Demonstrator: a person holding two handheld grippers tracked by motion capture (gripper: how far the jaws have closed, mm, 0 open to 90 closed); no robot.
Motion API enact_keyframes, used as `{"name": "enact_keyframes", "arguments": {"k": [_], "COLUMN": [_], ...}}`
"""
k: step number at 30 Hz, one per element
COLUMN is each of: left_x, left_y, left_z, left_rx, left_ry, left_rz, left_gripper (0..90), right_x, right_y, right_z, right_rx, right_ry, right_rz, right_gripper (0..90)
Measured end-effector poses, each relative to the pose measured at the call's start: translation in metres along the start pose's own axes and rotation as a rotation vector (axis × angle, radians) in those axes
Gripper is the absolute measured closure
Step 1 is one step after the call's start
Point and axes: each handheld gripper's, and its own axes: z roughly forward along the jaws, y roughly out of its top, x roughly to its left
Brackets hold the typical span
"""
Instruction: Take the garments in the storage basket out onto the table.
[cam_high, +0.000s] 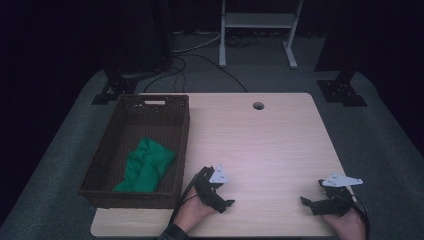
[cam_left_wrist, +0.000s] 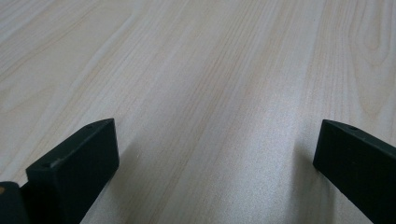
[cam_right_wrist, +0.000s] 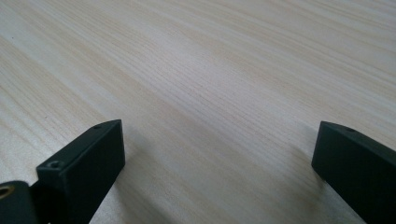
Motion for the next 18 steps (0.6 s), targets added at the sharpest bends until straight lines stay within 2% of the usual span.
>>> {"name": "enact_keyframes", "arguments": {"k": [7,8,13,18], "left_x": [0.0010,0.0017,0.0029,0.0062], "left_y": [-0.0003,-0.0006,-0.0008,-0.0010], "left_z": [-0.0006,-0.0008,-0.0016,-0.0031], "left_rx": [0.001,-0.002,-0.008,-0.040], "left_ry": [0.016,0.026,0.025,0.024], "left_rz": [-0.014,-0.027,-0.029,-0.044], "left_gripper": [0.0,0.0,0.0,0.0], "right_x": [0.0001,0.0002,0.0002,0.0002], "right_y": [0.0000,0.0000,0.0001,0.0001], "right_z": [0.0000,0.0001,0.0001,0.0000], "right_rx": [0.001,0.000,0.001,0.000], "right_ry": [0.000,0.001,0.001,0.001], "right_rz": [0.000,-0.002,-0.001,-0.002], "right_gripper": [1.3,1.3,1.3,1.3]}}
